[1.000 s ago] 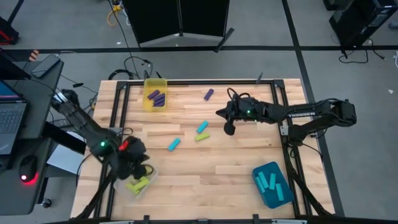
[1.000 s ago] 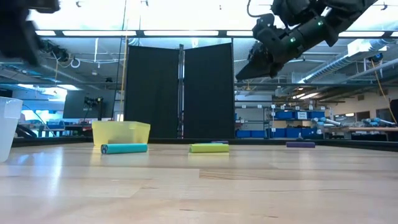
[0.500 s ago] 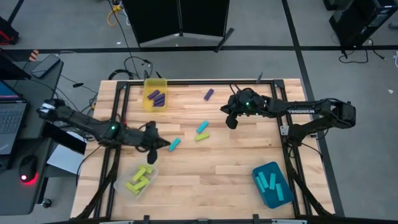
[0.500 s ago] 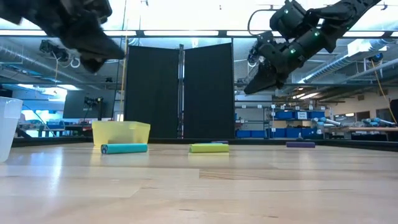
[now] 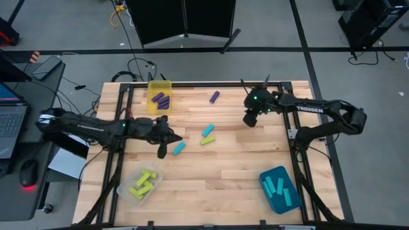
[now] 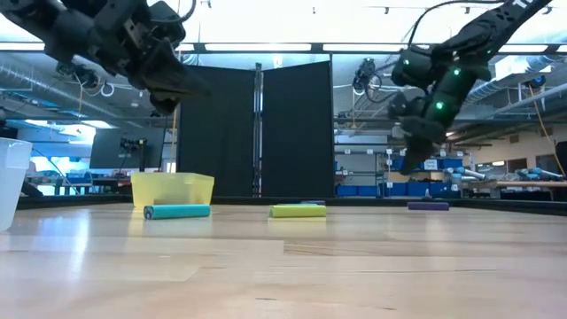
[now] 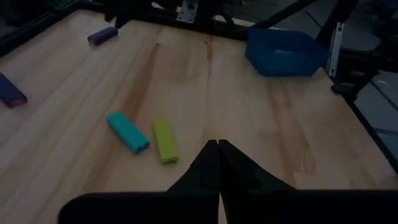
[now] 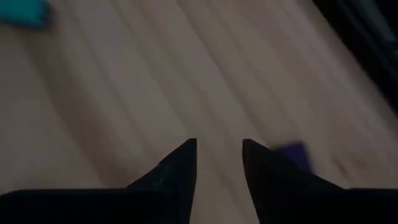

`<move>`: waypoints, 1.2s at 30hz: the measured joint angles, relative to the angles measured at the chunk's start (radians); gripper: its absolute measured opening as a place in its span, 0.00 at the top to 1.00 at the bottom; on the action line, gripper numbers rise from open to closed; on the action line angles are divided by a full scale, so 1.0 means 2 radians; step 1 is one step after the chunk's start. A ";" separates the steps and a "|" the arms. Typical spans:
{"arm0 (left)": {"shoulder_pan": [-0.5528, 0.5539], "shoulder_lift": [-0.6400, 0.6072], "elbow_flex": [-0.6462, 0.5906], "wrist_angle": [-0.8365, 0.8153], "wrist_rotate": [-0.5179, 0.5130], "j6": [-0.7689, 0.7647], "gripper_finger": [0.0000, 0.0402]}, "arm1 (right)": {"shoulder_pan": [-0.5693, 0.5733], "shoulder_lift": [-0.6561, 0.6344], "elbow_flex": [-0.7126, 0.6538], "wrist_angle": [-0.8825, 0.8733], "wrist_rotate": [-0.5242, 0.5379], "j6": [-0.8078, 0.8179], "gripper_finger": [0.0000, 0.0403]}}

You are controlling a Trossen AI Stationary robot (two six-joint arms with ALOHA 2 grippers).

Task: Sort blocks
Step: Put the violet block into the yellow bin

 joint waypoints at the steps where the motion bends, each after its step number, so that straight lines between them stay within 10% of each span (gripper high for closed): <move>1: 0.005 0.004 0.000 0.004 0.007 0.002 0.99 | -0.011 0.000 0.000 -0.007 0.002 -0.016 0.64; 36: 0.050 0.058 0.000 0.049 0.104 0.056 0.99 | -0.124 0.284 0.206 -0.189 0.007 -0.150 0.57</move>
